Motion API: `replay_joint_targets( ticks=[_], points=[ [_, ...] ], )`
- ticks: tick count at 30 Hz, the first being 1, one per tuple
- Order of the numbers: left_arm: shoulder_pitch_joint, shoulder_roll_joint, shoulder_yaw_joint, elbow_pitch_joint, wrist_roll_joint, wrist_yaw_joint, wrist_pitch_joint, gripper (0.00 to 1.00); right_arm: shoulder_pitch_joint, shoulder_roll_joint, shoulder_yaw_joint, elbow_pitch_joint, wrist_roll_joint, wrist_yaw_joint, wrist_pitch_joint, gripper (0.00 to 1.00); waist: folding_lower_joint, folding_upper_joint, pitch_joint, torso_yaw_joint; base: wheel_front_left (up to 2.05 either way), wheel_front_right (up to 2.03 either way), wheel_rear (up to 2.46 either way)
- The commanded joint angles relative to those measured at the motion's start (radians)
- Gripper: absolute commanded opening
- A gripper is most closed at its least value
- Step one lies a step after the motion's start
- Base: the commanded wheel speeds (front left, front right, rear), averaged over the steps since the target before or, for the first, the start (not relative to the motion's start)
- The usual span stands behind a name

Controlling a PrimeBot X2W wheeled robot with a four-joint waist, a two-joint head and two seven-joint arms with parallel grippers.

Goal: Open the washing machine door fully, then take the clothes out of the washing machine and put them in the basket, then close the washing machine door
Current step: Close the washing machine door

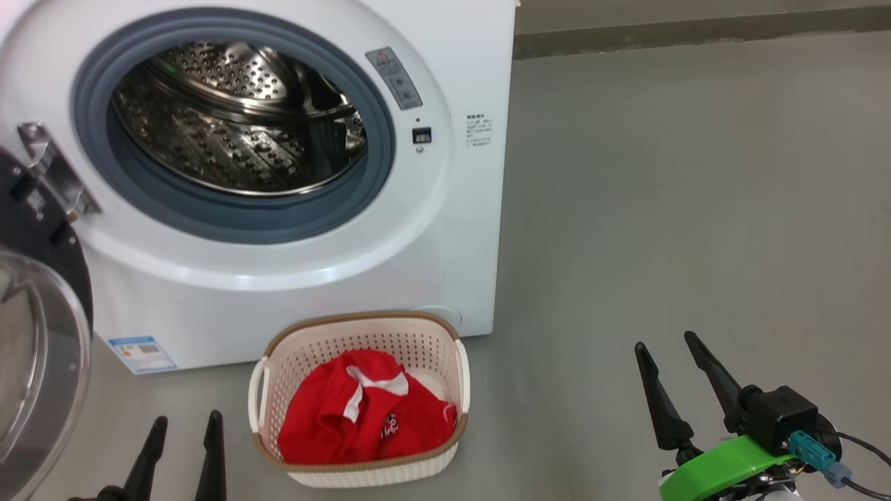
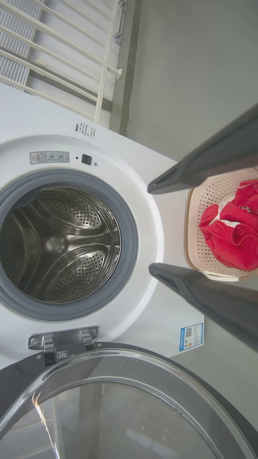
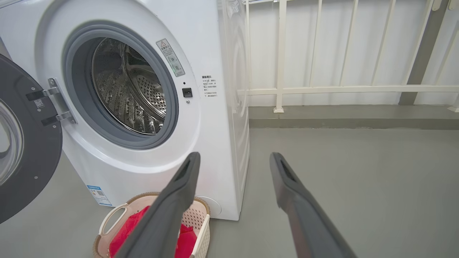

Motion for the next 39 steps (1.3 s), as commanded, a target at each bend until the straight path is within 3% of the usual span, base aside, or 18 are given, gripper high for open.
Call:
replay_joint_targets(
  ticks=[1,19,32,39],
  points=[
    [-0.021,0.020,0.032,-0.029,-0.002,-0.006,-0.006,1.00,-0.008,-0.001,0.020,-0.024,0.005,0.006,-0.006,1.00,0.0000,-0.0001,0.001,0.001,-0.97,0.97,0.00],
    [-0.025,0.016,0.032,-0.009,0.001,0.021,-0.010,1.00,-0.009,-0.001,0.021,-0.023,0.005,0.006,-0.006,1.00,0.0000,-0.0001,0.003,0.023,-0.20,0.20,0.00],
    [-0.023,-0.001,0.029,-0.041,0.013,0.060,-0.011,1.00,-0.007,-0.001,0.026,-0.034,-0.001,0.006,-0.006,1.00,0.0000,-0.0001,0.003,0.147,0.00,0.00,0.00],
    [-0.033,-0.002,0.035,-0.059,0.003,0.059,-0.012,1.00,-0.013,-0.001,0.035,-0.051,-0.009,0.006,-0.006,1.00,0.0000,-0.0001,0.012,0.240,0.00,0.00,0.00]
  ],
)
